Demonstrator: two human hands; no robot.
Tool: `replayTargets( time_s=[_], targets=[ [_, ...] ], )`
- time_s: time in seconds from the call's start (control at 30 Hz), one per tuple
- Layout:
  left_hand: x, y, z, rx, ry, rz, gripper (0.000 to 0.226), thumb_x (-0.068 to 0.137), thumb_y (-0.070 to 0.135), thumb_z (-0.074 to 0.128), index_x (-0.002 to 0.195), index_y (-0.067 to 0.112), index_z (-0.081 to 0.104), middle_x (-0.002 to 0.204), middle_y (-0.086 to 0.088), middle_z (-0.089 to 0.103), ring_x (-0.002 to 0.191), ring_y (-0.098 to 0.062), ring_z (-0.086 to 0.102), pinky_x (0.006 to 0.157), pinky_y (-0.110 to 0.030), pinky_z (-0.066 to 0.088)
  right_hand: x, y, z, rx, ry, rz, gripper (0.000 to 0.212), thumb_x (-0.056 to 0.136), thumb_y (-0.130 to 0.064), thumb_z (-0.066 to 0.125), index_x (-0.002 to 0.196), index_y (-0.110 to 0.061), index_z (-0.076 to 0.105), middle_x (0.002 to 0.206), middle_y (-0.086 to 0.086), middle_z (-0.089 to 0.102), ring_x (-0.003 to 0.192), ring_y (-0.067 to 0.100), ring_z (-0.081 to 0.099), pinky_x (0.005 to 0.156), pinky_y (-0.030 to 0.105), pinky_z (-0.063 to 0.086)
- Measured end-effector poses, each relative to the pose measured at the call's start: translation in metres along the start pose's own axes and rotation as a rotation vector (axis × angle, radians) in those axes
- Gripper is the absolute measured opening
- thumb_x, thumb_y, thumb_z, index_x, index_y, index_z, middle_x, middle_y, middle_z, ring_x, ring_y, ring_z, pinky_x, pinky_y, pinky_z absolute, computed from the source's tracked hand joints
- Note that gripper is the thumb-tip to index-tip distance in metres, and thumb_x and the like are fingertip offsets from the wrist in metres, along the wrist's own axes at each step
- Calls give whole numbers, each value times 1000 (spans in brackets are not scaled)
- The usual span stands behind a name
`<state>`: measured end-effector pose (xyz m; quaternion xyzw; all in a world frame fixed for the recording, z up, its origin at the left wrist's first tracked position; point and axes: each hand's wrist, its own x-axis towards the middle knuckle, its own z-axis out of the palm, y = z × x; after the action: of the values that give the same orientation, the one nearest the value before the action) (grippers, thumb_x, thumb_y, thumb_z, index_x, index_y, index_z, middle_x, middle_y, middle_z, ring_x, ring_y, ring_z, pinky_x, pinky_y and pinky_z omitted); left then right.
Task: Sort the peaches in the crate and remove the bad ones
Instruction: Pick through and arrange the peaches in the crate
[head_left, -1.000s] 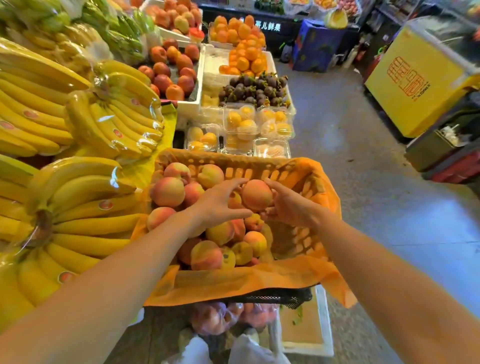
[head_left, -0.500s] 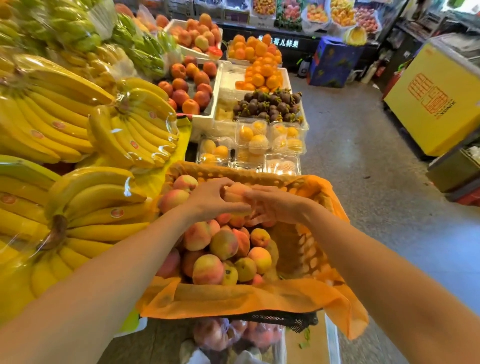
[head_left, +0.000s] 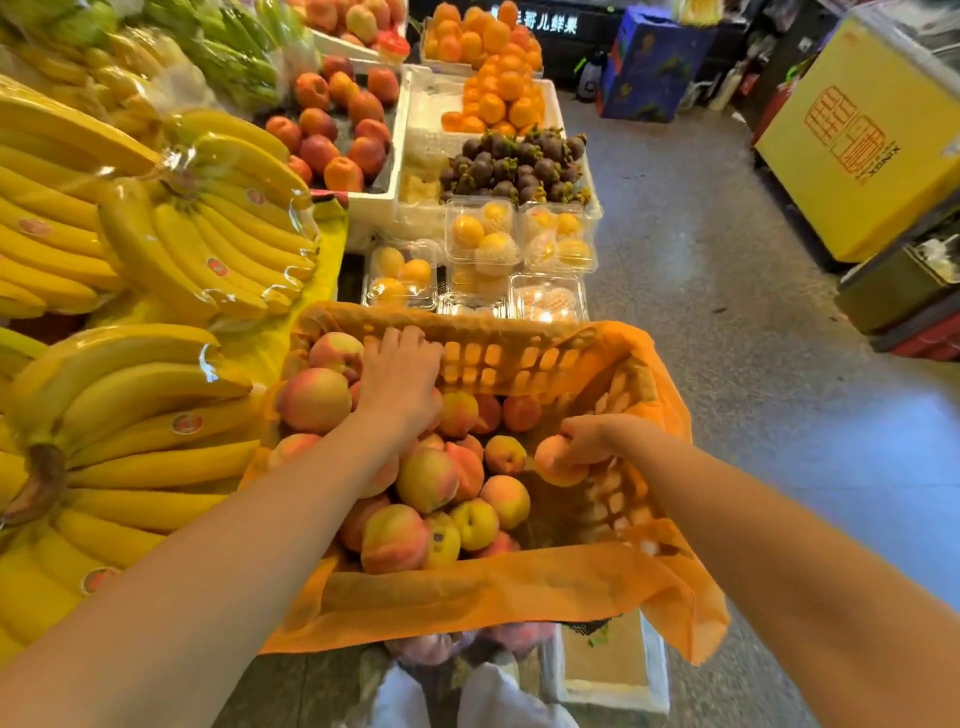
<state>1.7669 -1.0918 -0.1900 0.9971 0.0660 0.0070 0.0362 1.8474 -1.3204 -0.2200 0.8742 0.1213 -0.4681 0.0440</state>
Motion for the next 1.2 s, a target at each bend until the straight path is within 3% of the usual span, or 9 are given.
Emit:
replayTargets(
  time_s=[0.1, 0.33, 0.57, 0.67, 0.77, 0.93, 1.03, 1.13, 1.2],
  targets=[
    [6, -12, 2, -83, -44, -16, 53, 82, 23, 68, 131, 18, 49, 132, -9, 46, 121, -29, 43, 97, -38, 42, 18, -4, 6, -134, -27, -5, 51, 92, -32, 57, 137, -12, 43, 121, 10, 53, 97, 24, 59, 77, 32, 54],
    [20, -50, -12, -72, -36, -9, 36, 82, 28, 67, 118, 26, 62, 125, -3, 60, 119, -27, 49, 95, -41, 38, 38, -14, 31, -236, -80, -29, 55, 97, -31, 47, 145, -9, 34, 145, 12, 43, 131, 31, 44, 103, 37, 39],
    [11, -88, -14, -198, -33, 27, 34, 77, 47, 69, 105, 29, 70, 115, -2, 61, 121, -25, 46, 100, -38, 28, 29, -33, 1, -149, 155, -81, 45, 90, -34, 58, 129, -12, 55, 130, 11, 58, 115, 29, 56, 94, 38, 48],
    [5, -101, -16, -306, -41, 52, 58, 66, 69, 49, 99, 28, 73, 108, -3, 64, 114, -26, 51, 92, -40, 40, 8, -69, -30, 204, 422, -285, 35, 92, -37, 59, 107, -6, 63, 104, 11, 67, 95, 28, 63, 77, 40, 50],
    [-7, -117, -20, -357, -37, 105, 60, 62, 73, 46, 94, 31, 74, 103, -1, 60, 107, -24, 53, 88, -38, 40, -20, -109, -40, 563, 232, -545, 39, 89, -44, 64, 113, -13, 61, 104, 3, 67, 94, 20, 67, 79, 36, 58],
    [-30, -136, -29, -370, -43, 123, 68, 60, 76, 51, 109, 31, 69, 109, -3, 55, 106, -24, 52, 91, -38, 39, -33, -138, -21, 158, -36, -579, 44, 86, -38, 70, 115, -8, 56, 96, -7, 52, 80, 9, 52, 65, 17, 47],
    [-39, -136, -28, -397, -60, 108, 72, 58, 75, 53, 116, 32, 66, 109, -3, 53, 106, -24, 51, 93, -42, 41, -29, -138, -10, 77, -205, -449, 52, 83, -40, 73, 121, -14, 49, 107, -2, 49, 87, 15, 54, 68, 24, 52],
    [-47, -132, -24, -432, -109, 79, 81, 56, 72, 53, 124, 29, 60, 114, -4, 51, 107, -24, 51, 93, -40, 43, -31, -135, 5, -21, -99, -442, 84, 74, -44, 79, 141, -21, 34, 133, -2, 42, 115, 20, 51, 89, 33, 50],
    [-51, -128, -21, -434, -126, 69, 83, 57, 70, 50, 126, 26, 58, 114, -7, 51, 107, -27, 51, 91, -39, 44, -32, -132, 16, 20, 13, -494, 82, 72, -43, 81, 138, -23, 38, 133, -3, 43, 117, 19, 46, 93, 33, 46]
  ],
)
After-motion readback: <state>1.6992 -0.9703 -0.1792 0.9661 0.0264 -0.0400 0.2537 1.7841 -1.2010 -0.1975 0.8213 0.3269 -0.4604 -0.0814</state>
